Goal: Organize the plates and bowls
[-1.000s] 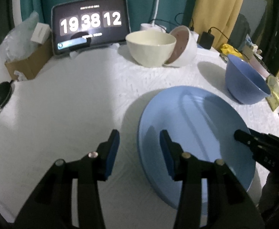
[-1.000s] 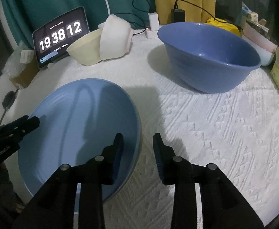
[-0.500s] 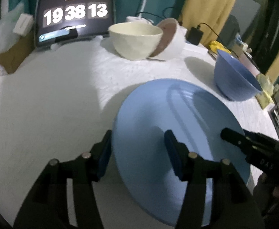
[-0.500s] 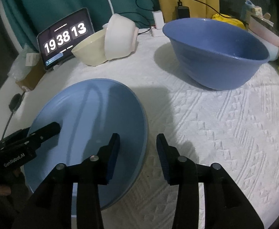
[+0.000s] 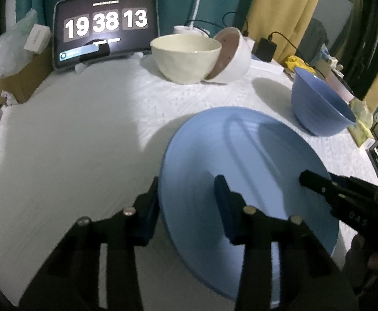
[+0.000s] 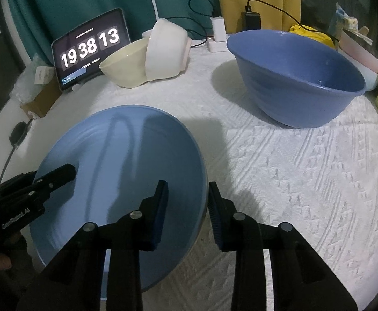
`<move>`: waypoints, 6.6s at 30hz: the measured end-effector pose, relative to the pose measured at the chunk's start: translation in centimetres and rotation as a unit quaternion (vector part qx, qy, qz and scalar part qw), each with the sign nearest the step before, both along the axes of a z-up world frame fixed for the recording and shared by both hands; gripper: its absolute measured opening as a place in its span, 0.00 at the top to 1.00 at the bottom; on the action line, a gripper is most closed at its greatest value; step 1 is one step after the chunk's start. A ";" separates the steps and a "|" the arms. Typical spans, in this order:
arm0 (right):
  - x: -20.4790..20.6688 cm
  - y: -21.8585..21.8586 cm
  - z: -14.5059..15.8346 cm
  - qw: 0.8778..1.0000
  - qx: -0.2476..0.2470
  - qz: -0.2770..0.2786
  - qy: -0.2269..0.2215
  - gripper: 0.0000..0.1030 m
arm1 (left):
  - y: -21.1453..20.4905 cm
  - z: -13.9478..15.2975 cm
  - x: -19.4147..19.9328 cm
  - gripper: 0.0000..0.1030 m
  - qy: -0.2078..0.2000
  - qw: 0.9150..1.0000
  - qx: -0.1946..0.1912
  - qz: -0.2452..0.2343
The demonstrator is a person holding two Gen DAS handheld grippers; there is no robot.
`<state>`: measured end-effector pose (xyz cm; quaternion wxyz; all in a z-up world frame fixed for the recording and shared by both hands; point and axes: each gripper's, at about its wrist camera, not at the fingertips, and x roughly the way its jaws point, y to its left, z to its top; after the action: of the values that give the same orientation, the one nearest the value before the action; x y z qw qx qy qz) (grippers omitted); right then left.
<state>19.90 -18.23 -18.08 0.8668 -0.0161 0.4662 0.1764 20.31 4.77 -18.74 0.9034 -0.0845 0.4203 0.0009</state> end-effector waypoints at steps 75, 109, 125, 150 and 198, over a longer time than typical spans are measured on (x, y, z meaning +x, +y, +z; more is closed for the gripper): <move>2.9 6.5 2.5 0.998 -0.005 0.058 -0.029 0.54 | 5.4 3.1 0.6 0.57 -0.057 0.992 0.067 0.088; -3.6 -12.8 7.8 0.989 0.023 -0.078 -0.123 0.54 | -12.7 8.1 -3.1 0.55 -0.123 0.984 0.098 -0.083; -0.2 -13.9 9.2 0.986 0.024 -0.076 -0.144 0.54 | -14.0 9.7 0.4 0.55 -0.140 0.982 0.099 -0.081; 7.8 -16.4 7.5 0.985 0.022 -0.090 -0.146 0.54 | -16.2 7.3 9.6 0.54 -0.124 0.986 0.058 -0.098; 8.4 -14.0 4.0 0.994 0.027 -0.063 -0.088 0.81 | -17.9 3.2 11.6 0.73 -0.061 0.990 0.050 -0.113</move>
<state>28.27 -32.28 -14.10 0.9138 0.0210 0.3835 0.1322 31.86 -13.15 -15.51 0.9246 0.0093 0.3711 -0.0855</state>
